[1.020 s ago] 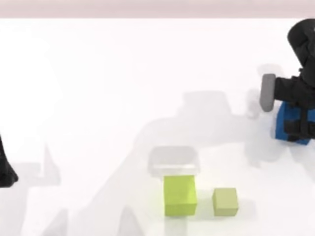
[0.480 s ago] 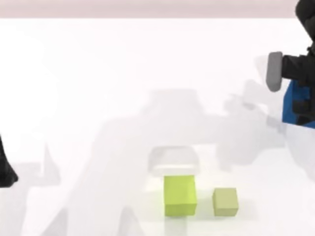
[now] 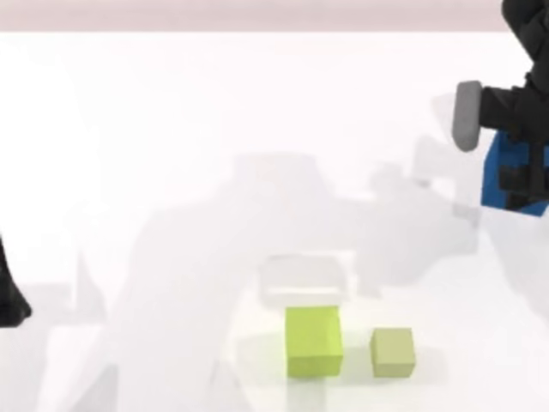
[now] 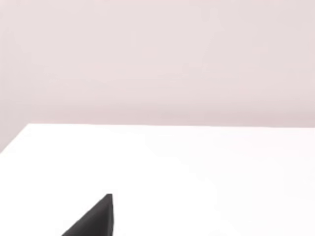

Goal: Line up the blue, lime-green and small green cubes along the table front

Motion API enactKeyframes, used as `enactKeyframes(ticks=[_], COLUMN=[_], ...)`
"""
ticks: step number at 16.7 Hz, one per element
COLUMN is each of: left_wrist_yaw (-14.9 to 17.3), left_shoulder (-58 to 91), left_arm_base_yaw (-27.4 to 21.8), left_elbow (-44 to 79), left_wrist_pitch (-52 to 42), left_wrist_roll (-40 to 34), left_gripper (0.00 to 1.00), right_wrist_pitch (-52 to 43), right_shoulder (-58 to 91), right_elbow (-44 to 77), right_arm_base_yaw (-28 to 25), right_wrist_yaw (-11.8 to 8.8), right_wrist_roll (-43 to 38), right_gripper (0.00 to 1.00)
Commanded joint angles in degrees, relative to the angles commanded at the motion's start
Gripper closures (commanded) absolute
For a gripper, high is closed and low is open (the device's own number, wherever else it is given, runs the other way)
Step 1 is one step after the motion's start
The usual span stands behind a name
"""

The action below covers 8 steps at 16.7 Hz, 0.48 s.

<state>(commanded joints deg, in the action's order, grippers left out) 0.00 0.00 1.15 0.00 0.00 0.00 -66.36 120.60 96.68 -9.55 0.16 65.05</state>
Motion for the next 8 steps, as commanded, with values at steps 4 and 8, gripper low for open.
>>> enactKeyframes(ticks=[4,8], left_wrist_yaw=[0.0,0.0], left_shoulder=[0.0,0.0], left_arm_base_yaw=[0.0,0.0], left_elbow=[0.0,0.0], left_wrist_pitch=[0.0,0.0], left_wrist_roll=[0.0,0.0], left_gripper=[0.0,0.0], right_wrist_pitch=[-3.8,-9.2], right_shoulder=[4.5,10.3], right_elbow=[8.0,18.1], right_arm_base_yaw=[-10.8,-28.1], right_wrist_yaw=[0.0,-0.2], right_wrist_roll=[-7.6,-18.6], right_gripper=[1.0,1.0])
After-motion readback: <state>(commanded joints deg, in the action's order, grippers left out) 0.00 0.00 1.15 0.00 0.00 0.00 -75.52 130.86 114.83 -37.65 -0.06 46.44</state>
